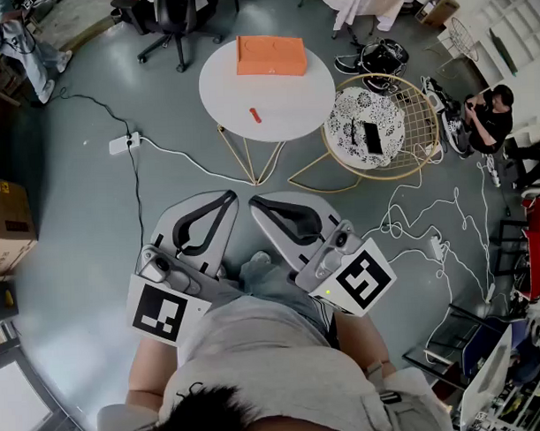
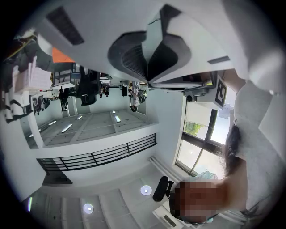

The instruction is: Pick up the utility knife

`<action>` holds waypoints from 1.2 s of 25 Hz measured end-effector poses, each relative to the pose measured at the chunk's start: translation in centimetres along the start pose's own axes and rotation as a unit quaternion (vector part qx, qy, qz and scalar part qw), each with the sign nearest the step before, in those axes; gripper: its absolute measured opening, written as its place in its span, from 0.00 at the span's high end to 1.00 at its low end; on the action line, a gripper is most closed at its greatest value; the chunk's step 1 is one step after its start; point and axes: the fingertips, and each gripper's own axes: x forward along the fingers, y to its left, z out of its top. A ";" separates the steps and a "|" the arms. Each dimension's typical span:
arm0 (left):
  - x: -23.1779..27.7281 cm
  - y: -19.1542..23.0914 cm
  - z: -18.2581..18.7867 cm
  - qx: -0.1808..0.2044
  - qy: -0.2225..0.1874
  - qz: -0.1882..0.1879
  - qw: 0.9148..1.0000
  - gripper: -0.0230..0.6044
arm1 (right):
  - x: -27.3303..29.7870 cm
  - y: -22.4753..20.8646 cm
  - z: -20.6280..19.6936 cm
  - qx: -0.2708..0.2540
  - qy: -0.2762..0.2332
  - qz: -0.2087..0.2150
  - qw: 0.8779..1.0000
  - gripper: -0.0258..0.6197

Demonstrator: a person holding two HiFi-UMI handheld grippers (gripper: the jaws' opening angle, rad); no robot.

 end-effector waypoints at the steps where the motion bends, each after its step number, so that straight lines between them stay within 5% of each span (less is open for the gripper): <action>1: -0.1 -0.1 0.0 0.001 0.001 0.000 1.000 0.95 | 0.0 0.1 0.0 0.000 0.000 0.000 1.000 0.94; 30: 4.3 -1.8 -0.6 0.007 0.008 0.015 1.000 0.95 | -2.7 -4.0 -0.6 -0.001 -0.014 0.013 1.000 0.94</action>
